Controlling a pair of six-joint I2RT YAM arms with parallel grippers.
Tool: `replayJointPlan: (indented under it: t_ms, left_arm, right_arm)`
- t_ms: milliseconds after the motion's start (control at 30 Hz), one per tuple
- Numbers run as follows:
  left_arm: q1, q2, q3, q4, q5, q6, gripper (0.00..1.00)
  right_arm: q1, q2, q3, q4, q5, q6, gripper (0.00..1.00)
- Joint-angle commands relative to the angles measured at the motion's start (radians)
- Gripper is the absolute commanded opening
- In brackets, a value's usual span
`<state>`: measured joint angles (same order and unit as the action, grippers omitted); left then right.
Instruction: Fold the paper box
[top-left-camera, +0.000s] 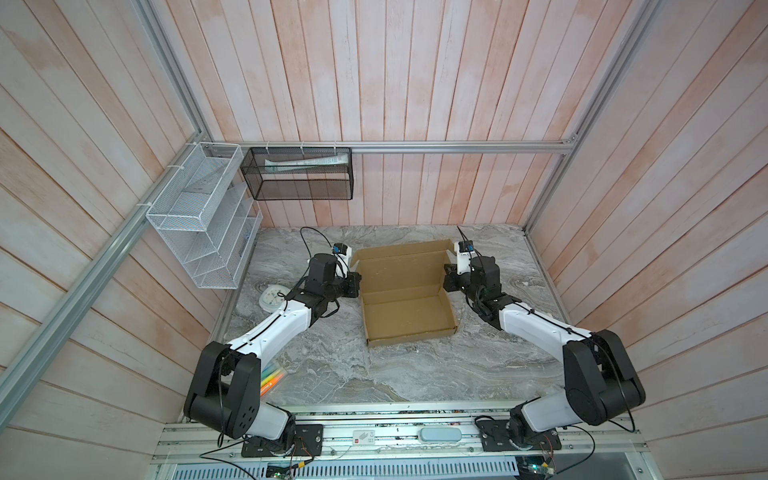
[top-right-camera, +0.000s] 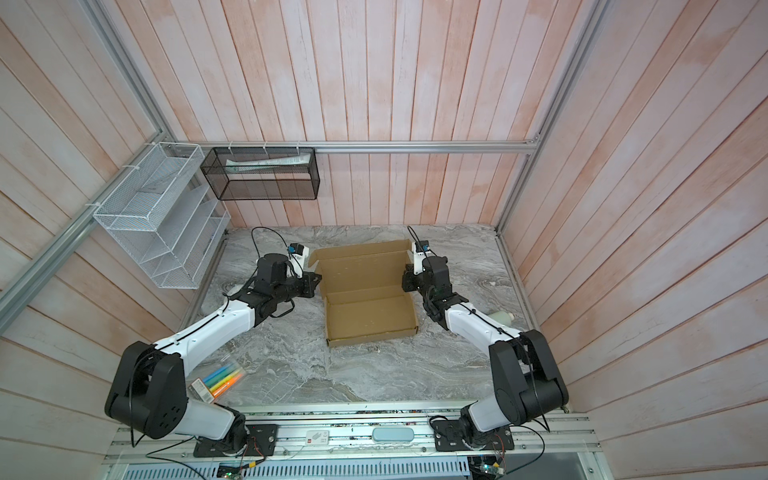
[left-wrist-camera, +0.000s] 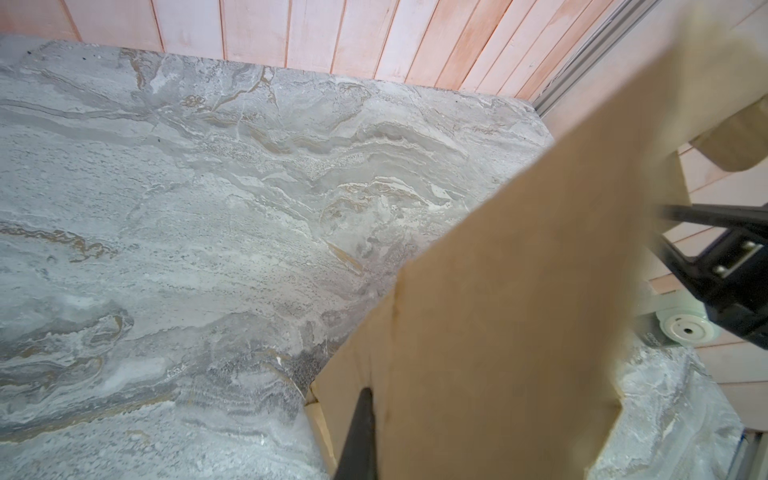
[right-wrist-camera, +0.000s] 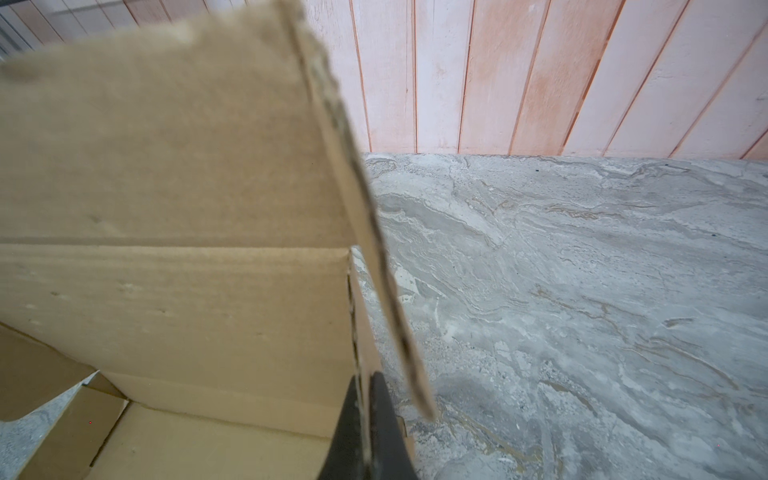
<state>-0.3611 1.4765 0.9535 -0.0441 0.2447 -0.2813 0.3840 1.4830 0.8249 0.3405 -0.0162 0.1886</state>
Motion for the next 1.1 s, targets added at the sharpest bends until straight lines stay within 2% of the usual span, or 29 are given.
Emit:
replayJointPlan:
  t_ms: [0,367,700,1067]
  left_arm:
    - [-0.03,0.022,0.023,0.043,-0.022,0.013,0.03]
    - [-0.081,0.003,-0.043,0.122,-0.102,0.003,0.0]
    - [-0.108,-0.056,-0.167,0.209,-0.151,-0.006,0.0]
    - [-0.124,-0.083,-0.214,0.228,-0.186,0.001,0.0]
  right_arm:
    - [0.04,-0.026,-0.028,-0.02,0.01,0.026,0.02]
    - [0.072,-0.08,-0.115,0.036,0.035,0.014,0.02]
    - [0.107,-0.131,-0.212,0.097,0.067,0.018,0.02]
    - [0.134,-0.158,-0.256,0.113,0.104,0.029,0.02]
